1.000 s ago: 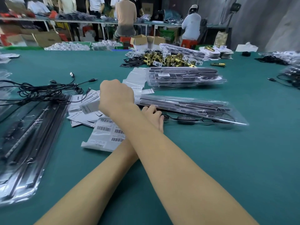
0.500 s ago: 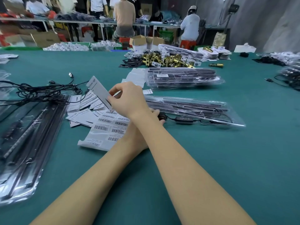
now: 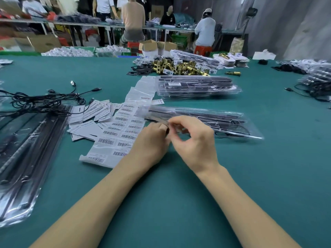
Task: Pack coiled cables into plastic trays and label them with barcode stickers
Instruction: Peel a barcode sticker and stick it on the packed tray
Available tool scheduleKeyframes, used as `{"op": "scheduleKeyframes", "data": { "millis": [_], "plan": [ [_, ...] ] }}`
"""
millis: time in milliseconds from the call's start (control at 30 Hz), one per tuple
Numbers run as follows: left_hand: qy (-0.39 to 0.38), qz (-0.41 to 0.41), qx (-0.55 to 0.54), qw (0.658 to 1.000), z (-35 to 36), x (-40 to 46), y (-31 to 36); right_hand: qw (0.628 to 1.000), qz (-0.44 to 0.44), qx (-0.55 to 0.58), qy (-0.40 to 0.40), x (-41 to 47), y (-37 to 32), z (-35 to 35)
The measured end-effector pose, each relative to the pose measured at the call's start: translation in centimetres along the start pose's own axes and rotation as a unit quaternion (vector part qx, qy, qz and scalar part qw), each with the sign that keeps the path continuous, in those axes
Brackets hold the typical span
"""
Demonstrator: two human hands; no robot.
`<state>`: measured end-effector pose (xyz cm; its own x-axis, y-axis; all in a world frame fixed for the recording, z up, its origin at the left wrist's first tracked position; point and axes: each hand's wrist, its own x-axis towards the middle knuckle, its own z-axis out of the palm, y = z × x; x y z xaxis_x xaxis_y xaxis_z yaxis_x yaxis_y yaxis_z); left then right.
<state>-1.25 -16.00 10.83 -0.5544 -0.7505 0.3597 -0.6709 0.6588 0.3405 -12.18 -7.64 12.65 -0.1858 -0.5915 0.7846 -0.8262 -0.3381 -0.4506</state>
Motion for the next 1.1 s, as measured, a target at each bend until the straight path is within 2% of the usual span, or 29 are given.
{"op": "scheduleKeyframes", "data": {
  "millis": [167, 333, 467, 700, 867, 1000, 1100],
  "plan": [
    [-0.007, 0.016, -0.034, 0.999, -0.7, -0.4, 0.2, 0.996, 0.036, -0.055, -0.066, -0.3, 2.2, -1.5],
    [-0.023, 0.007, 0.016, 1.000, -0.6, -0.3, 0.2, 0.992, 0.011, -0.116, -0.045, 0.1, 2.7, -1.6],
    [-0.035, -0.010, 0.054, 0.998, -0.4, -0.4, 0.1, 0.990, 0.008, -0.121, -0.076, 0.4, 2.7, -0.9],
    [-0.029, -0.004, 0.069, 0.997, -0.4, -0.7, 0.6, 0.983, -0.019, -0.163, -0.081, 0.7, 1.9, 0.2],
    [-0.019, 0.016, 0.080, 0.996, -0.2, -0.8, 0.7, 0.972, 0.013, -0.223, -0.080, 0.5, 1.4, 1.0],
    [-0.004, 0.024, 0.132, 0.991, -0.1, -1.0, 0.4, 0.956, 0.044, -0.225, -0.183, -0.2, 1.2, 1.3],
    [-0.005, 0.030, 0.169, 0.985, -0.1, -1.1, 0.5, 0.956, 0.058, -0.199, -0.209, -0.6, 1.0, 1.7]
  ]
}}
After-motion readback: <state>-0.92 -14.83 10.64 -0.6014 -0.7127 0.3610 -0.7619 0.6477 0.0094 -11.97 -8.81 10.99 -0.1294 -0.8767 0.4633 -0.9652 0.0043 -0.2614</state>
